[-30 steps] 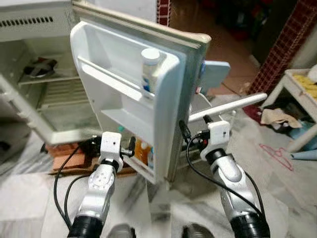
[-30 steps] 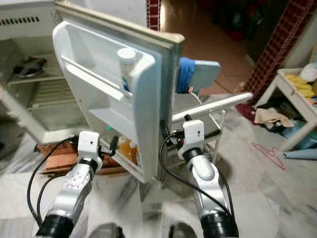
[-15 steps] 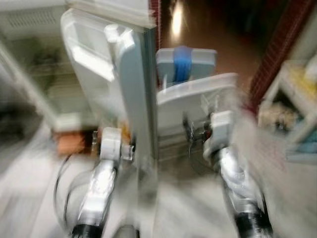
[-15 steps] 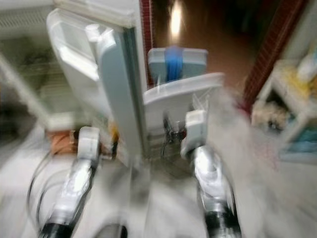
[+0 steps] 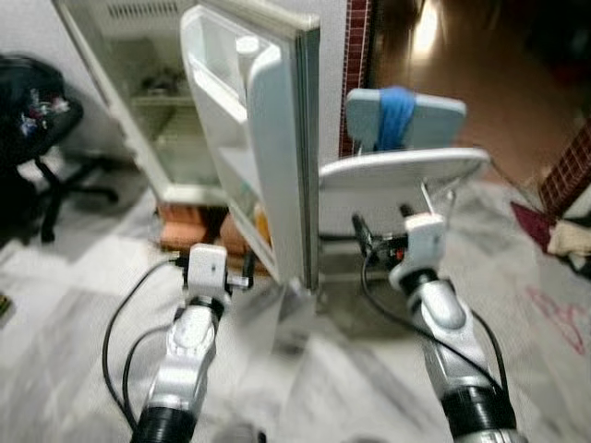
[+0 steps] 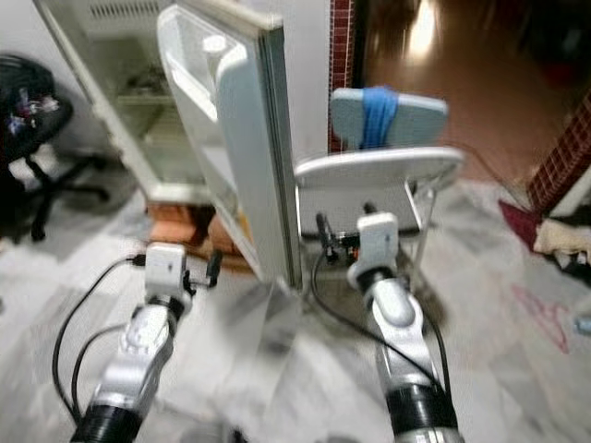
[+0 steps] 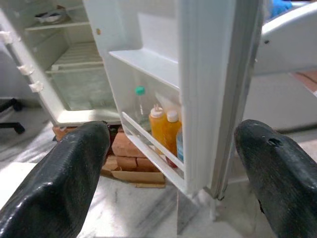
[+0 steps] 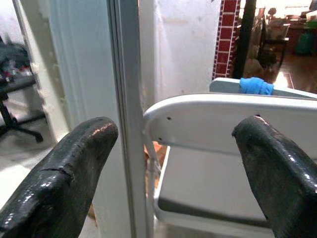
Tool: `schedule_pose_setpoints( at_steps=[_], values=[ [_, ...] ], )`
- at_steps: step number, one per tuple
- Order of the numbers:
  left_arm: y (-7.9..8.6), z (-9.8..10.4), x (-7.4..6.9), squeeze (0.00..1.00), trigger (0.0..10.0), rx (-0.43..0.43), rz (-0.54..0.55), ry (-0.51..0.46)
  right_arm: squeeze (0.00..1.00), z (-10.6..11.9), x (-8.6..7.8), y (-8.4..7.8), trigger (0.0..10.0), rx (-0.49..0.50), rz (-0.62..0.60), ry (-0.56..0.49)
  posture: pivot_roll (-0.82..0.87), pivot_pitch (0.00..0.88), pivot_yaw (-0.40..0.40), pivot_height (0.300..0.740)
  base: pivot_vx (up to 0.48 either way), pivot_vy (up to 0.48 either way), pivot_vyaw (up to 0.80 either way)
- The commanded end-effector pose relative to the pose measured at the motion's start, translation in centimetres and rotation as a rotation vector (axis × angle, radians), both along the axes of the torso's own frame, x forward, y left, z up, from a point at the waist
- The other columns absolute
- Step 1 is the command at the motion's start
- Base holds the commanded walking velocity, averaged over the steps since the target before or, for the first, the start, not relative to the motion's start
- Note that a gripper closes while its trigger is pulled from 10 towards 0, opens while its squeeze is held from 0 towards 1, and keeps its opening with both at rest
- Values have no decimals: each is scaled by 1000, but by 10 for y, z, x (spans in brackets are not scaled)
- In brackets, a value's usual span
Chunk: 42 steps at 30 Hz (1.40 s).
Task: Restocking fridge
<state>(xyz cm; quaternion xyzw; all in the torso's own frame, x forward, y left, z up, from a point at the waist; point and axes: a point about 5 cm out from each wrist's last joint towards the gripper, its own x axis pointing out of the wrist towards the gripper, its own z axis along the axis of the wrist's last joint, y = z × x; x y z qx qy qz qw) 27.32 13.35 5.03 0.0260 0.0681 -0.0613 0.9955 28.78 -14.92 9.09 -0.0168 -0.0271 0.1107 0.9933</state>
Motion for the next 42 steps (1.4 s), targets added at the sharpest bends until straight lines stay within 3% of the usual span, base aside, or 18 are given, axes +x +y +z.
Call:
schedule_pose_setpoints(
  at_steps=[1,7,13,21,32,42],
  values=[
    [14,10,1,0,10000,16,38,-45,0,-1,-2,0,10000,-8,-9,-8,20,25,33,740,300,0,0],
    [27,5,-7,0,10000,18,72,-38,0,-9,-10,-5,10000,-27,-19,4,16,22,28,740,330,0,132],
    [19,5,-5,0,10000,1,59,-37,0,-2,-8,0,10000,-19,-19,-19,6,9,30,740,374,0,699],
    [17,5,-3,0,10000,-8,53,-32,0,2,-7,5,10000,15,-11,-29,6,0,34,740,375,0,0],
    [14,3,-3,0,10000,-47,43,-14,0,11,3,12,10000,19,11,-55,13,0,31,740,137,0,0],
    [16,-1,-6,0,10000,-38,47,5,0,38,29,32,10000,123,131,-81,30,0,36,740,0,0,0]
  ],
)
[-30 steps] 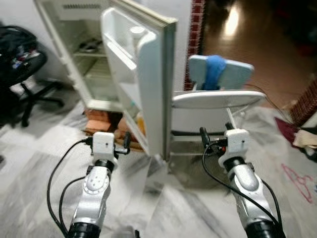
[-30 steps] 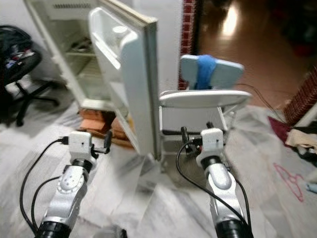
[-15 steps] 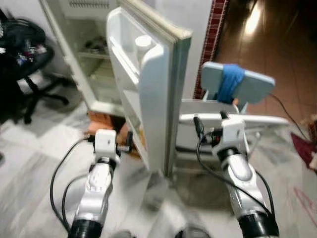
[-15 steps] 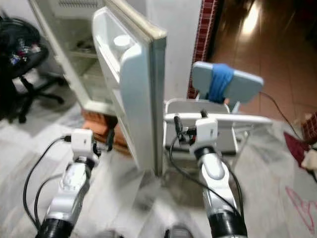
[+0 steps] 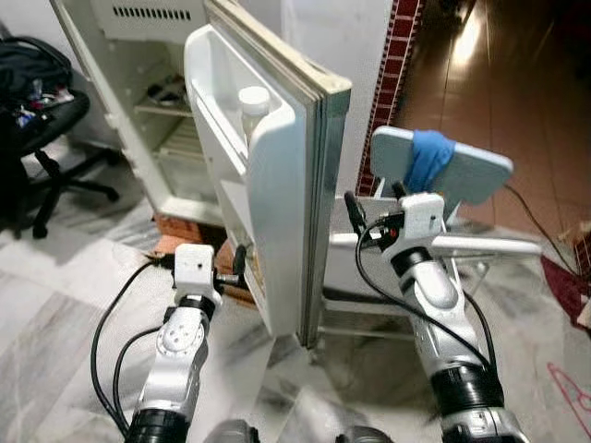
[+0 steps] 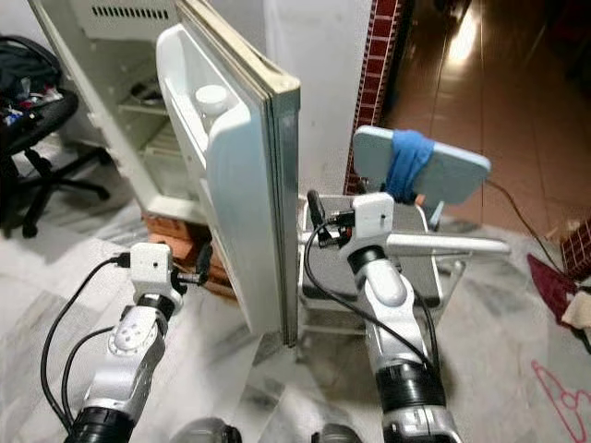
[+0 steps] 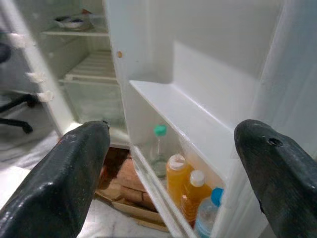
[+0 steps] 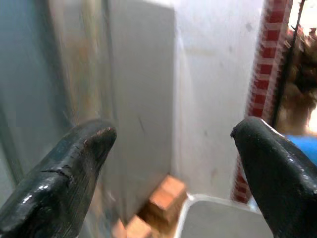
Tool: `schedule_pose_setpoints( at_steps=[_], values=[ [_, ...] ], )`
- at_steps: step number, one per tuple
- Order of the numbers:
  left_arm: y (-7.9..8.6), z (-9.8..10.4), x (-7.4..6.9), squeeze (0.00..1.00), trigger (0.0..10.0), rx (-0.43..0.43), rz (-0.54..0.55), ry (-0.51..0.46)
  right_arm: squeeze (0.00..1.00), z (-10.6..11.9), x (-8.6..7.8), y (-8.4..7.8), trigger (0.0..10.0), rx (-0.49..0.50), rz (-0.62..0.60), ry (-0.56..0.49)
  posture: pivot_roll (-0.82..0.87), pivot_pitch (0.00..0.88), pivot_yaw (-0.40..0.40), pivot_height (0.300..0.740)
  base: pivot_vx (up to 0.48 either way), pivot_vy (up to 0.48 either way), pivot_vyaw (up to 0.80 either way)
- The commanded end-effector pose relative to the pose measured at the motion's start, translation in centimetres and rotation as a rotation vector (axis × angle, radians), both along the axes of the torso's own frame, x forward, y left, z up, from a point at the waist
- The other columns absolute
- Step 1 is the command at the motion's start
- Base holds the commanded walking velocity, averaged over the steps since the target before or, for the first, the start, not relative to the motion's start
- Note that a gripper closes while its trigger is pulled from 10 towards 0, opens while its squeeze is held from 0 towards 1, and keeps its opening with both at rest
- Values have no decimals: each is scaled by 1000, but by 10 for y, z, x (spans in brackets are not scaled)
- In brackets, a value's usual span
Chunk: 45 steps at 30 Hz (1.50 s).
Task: Restocking fridge
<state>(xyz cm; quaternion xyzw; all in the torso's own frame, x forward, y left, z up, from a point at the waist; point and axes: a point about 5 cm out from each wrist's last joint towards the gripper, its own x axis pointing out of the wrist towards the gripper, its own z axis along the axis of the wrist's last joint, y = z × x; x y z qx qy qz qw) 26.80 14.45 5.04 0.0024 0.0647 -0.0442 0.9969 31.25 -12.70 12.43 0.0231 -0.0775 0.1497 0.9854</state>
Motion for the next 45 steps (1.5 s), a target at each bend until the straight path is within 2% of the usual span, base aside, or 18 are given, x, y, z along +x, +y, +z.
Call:
schedule_pose_setpoints(
  at_steps=[1,3,4,5,6,7,10,12,14,16,22,27,29,30,32,36,41,45],
  values=[
    [5,-1,0,0,10000,7,9,11,0,8,7,13,10000,60,72,9,32,0,36,740,0,0,0],
    [6,-1,0,0,10000,9,9,10,0,18,7,26,10000,112,178,3,37,0,35,740,0,0,0],
    [7,-1,0,0,10000,11,10,9,0,32,-2,47,10000,208,370,-1,40,0,34,740,0,0,0],
    [7,-1,0,0,10000,11,10,9,0,32,-2,47,10000,208,370,-1,40,0,34,740,0,0,0],
    [7,0,0,0,10000,13,10,8,0,48,-17,63,10000,336,557,1,43,0,33,740,0,0,0],
    [8,0,0,0,10000,15,10,8,0,59,-33,74,10000,387,714,-4,45,0,33,740,0,0,0],
    [8,-1,-2,0,10000,16,11,10,0,65,-52,81,10000,395,865,1,45,0,33,740,0,0,0],
    [8,-1,-2,0,10000,17,10,13,0,64,-59,81,10000,399,904,13,45,0,35,740,0,0,0],
    [7,-2,-4,0,10000,17,7,21,0,57,-62,80,10000,358,905,31,43,0,37,740,0,0,0],
    [5,-6,-7,0,10000,16,-8,50,0,34,-53,71,10000,266,791,81,39,0,43,740,0,0,0],
    [11,-5,-10,0,10000,36,46,43,0,16,-56,60,10000,213,720,173,26,0,46,740,0,0,0],
    [35,-2,-21,0,10000,74,204,30,0,-1,-60,52,10000,152,694,221,30,0,40,740,0,0,0],
    [56,-3,-31,0,10000,121,327,41,0,-11,-61,48,10000,103,683,241,35,2,35,740,0,0,0],
    [56,-3,-31,0,10000,121,327,41,0,-11,-61,48,10000,103,683,241,35,2,35,740,0,0,0],
    [92,-11,-47,0,10000,179,483,93,0,-22,-62,43,10000,47,666,265,48,4,25,740,0,0,0],
    [119,-19,-59,0,10000,223,595,147,0,-26,-61,43,10000,20,656,270,54,3,19,740,0,0,0],
    [128,-29,-73,0,10000,260,628,204,0,-27,-51,42,10000,-16,581,241,57,2,19,740,0,0,0],
    [124,-32,-72,0,10000,273,603,213,0,-23,-35,41,10000,-43,464,202,59,5,21,740,0,0,0]
  ],
)
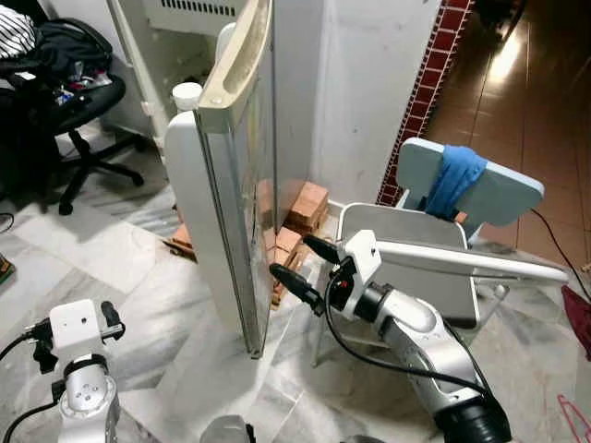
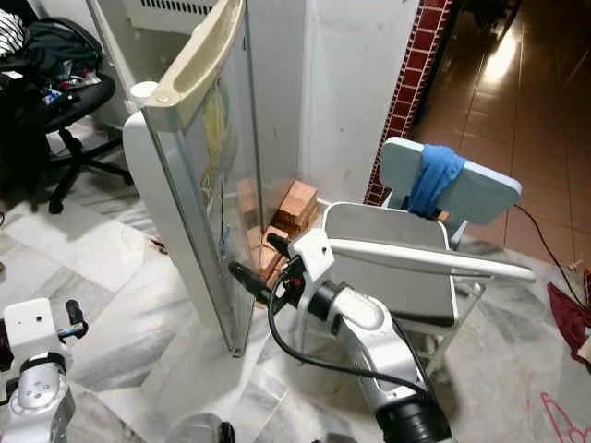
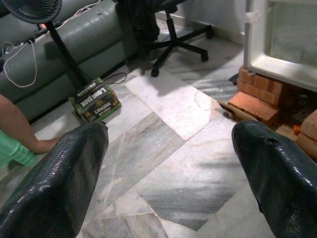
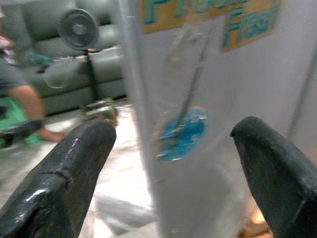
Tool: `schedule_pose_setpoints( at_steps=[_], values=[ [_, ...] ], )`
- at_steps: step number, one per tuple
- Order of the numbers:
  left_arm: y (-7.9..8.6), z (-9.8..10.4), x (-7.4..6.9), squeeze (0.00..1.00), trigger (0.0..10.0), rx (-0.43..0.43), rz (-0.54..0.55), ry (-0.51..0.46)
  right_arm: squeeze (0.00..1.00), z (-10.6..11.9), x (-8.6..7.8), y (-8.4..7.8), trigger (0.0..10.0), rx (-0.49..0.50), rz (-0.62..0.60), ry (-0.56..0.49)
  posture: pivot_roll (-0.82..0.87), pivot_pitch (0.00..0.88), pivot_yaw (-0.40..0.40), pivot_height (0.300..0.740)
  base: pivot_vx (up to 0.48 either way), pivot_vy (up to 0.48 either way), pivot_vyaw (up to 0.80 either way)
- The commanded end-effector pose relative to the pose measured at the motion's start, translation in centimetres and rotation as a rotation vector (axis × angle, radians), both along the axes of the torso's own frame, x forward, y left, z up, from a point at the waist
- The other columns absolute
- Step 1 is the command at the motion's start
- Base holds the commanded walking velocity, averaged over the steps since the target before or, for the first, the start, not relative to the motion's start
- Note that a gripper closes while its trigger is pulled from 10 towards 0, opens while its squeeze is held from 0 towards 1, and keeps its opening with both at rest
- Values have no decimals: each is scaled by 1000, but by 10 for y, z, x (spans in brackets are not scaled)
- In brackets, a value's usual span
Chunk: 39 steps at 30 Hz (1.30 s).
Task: Restocking fridge
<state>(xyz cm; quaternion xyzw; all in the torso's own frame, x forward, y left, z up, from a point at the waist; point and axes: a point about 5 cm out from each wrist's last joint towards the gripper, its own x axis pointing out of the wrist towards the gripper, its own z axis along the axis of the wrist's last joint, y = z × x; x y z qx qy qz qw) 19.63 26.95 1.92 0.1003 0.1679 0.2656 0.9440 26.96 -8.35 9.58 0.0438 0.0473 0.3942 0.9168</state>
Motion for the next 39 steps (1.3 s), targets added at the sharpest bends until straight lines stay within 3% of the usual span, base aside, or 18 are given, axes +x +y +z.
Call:
schedule_pose_setpoints(
  at_steps=[1,3,8,10,12,14,16,18,21,25,27,28,32,33,34,35,37,39],
  values=[
    [-6,0,4,0,10000,26,-37,8,0,10,14,2,10000,-11,-85,-61,58,6,22,740,0,0,0],
    [-9,2,6,0,10000,32,-56,3,0,13,18,5,10000,-11,-106,-80,59,7,22,740,0,0,0],
    [-25,9,23,0,10000,2,-102,-42,0,39,34,43,10000,94,-95,-98,71,5,21,740,0,0,0],
    [-31,10,27,0,10000,-15,-122,-48,0,55,31,69,10000,168,-1,-105,80,2,20,740,0,0,0],
    [-38,10,30,0,10000,-18,-161,-45,0,74,13,96,10000,285,201,-92,89,0,17,740,0,0,0],
    [-40,10,31,0,10000,-12,-180,-47,0,83,1,106,10000,331,322,-101,93,0,15,740,0,0,0],
    [-45,11,35,0,10000,-30,-208,-52,0,96,-21,115,10000,326,521,-185,94,0,14,740,0,0,0],
    [-47,10,37,0,10000,-39,-223,-49,0,94,-22,115,10000,325,570,-156,91,0,14,740,0,0,0],
    [-49,10,39,0,10000,-41,-230,-51,0,91,-16,110,10000,333,562,-115,87,0,17,740,0,0,0],
    [-52,11,43,0,10000,-38,-258,-49,0,73,1,92,10000,255,361,-103,80,0,23,740,0,0,0],
    [-52,11,43,0,10000,-39,-263,-49,0,69,4,88,10000,236,326,-104,80,0,23,740,0,0,0],
    [-55,12,45,0,10000,-34,-285,-51,0,54,11,70,10000,168,208,-104,76,0,26,740,0,0,0],
    [-63,14,49,0,10000,-29,-336,-76,0,29,15,27,10000,93,-31,-83,62,0,24,740,0,0,0],
    [-63,14,49,0,10000,-29,-336,-76,0,29,15,27,10000,93,-31,-83,62,0,24,740,0,0,0],
    [-69,14,52,0,10000,-27,-369,-75,0,19,15,7,10000,65,-151,-85,57,0,21,740,0,0,0],
    [-69,14,52,0,10000,-27,-369,-75,0,19,15,7,10000,65,-151,-85,57,0,21,740,0,0,0],
    [-86,19,57,0,10000,-10,-487,-92,0,5,11,-32,10000,52,-398,-71,38,0,27,740,0,0,0],
    [-94,22,58,0,10000,-15,-526,-104,0,0,6,-46,10000,-2,-469,-90,29,0,32,740,0,356,0]
  ],
)
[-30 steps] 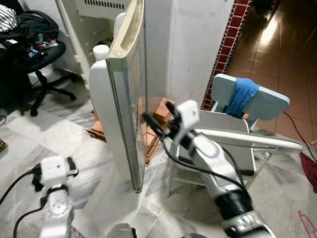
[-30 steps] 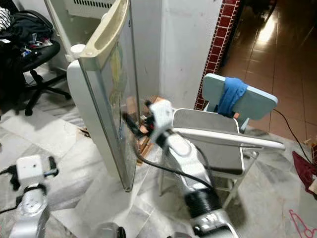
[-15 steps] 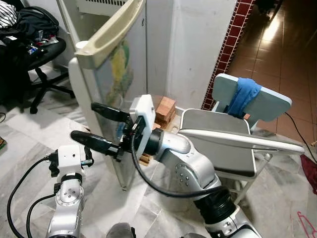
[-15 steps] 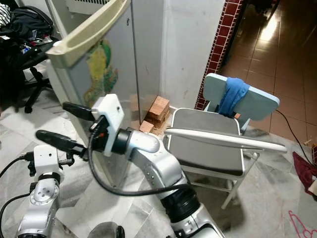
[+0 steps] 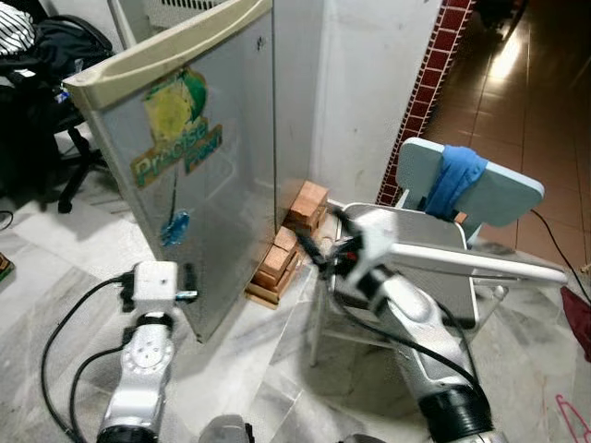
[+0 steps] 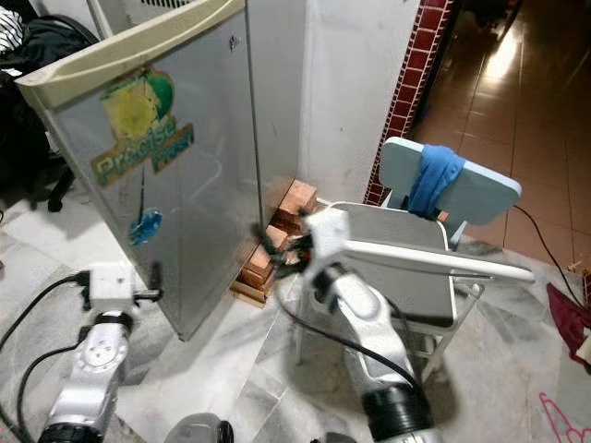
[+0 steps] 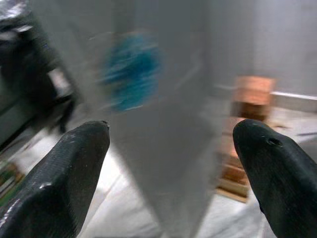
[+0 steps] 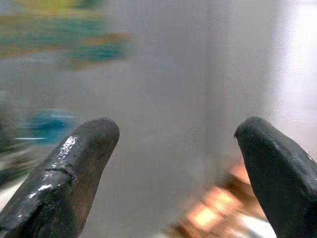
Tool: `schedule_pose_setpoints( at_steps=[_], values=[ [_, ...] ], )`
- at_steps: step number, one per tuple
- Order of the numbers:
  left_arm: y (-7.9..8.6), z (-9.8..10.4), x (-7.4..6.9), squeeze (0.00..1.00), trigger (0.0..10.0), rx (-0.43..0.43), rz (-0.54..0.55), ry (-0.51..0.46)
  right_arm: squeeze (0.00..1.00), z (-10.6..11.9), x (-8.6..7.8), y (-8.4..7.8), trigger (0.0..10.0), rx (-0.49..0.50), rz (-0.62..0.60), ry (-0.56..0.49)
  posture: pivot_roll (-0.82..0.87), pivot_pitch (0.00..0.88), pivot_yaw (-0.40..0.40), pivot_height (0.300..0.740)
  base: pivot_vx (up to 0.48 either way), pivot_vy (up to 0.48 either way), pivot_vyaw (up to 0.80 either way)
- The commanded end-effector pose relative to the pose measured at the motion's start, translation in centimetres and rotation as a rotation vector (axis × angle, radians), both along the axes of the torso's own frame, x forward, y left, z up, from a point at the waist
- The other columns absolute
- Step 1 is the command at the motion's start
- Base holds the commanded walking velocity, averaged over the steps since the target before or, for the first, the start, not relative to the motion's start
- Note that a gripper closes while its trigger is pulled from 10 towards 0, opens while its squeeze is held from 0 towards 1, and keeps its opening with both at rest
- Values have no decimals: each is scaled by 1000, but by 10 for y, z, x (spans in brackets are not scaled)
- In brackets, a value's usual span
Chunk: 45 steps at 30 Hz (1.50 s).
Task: Restocking fridge
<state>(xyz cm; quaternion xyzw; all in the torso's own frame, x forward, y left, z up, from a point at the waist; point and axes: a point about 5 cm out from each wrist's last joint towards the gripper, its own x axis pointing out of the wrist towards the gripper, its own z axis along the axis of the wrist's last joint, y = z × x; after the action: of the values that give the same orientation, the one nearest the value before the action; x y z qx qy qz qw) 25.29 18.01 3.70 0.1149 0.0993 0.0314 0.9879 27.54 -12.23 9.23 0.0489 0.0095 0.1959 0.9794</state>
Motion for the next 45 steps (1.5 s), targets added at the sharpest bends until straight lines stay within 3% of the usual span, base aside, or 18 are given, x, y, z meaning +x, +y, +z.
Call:
schedule_pose_setpoints(
  at_steps=[1,7,13,26,40,45],
  values=[
    [-7,5,2,0,10000,6,-42,-20,0,2,-1,-10,10000,-35,-64,-29,29,0,32,740,0,469,0],
    [-18,10,5,0,10000,-10,-87,-38,0,-10,-11,-29,10000,-51,-174,5,11,0,49,740,0,435,-77],
    [-24,11,4,0,10000,-27,-127,-38,0,-12,-14,-28,10000,-69,-182,-7,8,0,51,740,0,428,-595],
    [-27,11,5,0,10000,-44,-129,-33,0,-15,-12,-28,10000,-81,-178,-6,5,2,48,740,0,428,0],
    [-24,17,14,0,10000,-58,-102,-51,0,-14,-9,-32,10000,-91,-190,-7,1,12,48,740,0,428,0],
    [-26,19,15,0,10000,-78,-119,-59,0,-15,-9,-35,10000,-102,-192,-2,0,21,50,740,0,444,-680]
  ],
)
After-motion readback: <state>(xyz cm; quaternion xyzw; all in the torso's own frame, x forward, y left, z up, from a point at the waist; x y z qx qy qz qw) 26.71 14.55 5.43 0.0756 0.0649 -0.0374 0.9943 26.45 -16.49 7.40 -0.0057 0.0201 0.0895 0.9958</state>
